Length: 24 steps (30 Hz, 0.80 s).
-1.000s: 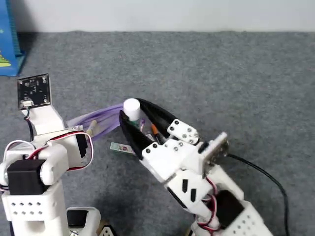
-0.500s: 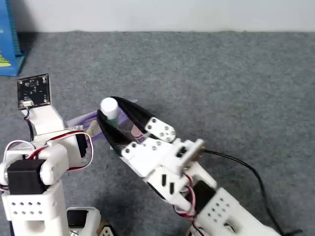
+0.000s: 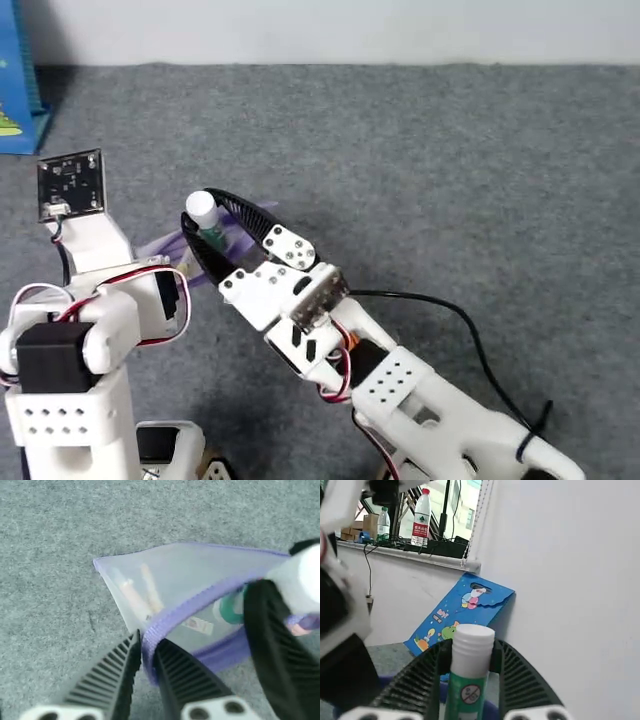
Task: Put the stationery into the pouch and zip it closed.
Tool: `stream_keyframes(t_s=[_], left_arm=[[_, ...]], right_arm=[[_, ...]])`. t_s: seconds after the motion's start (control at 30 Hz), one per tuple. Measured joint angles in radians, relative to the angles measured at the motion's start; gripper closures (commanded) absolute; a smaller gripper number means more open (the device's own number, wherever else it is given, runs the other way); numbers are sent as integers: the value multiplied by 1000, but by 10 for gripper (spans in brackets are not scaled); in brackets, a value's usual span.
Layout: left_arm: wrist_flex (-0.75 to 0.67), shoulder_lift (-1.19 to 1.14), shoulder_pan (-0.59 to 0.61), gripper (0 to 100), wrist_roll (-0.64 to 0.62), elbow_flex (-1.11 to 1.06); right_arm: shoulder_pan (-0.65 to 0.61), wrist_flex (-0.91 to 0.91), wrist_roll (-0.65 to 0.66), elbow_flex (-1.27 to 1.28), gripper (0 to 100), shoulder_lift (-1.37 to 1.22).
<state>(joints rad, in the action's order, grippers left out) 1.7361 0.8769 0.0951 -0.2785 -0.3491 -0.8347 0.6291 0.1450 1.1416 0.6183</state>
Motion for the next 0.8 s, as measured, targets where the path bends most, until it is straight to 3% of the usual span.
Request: stream_keyframes(t_s=[0.13,0.23,0.5,0.8], left_arm=[[0,0,0,988,0,0],[0,0,3,988,-3,0],[0,0,3,988,0,-2],[0,-2,-3,988,0,-2]], right_arm=[[2,0,12,35,788,11],[9,-40,17,69,744,63],[57,-459,54,69,754,385],[186,-1117,-41,68,939,674]])
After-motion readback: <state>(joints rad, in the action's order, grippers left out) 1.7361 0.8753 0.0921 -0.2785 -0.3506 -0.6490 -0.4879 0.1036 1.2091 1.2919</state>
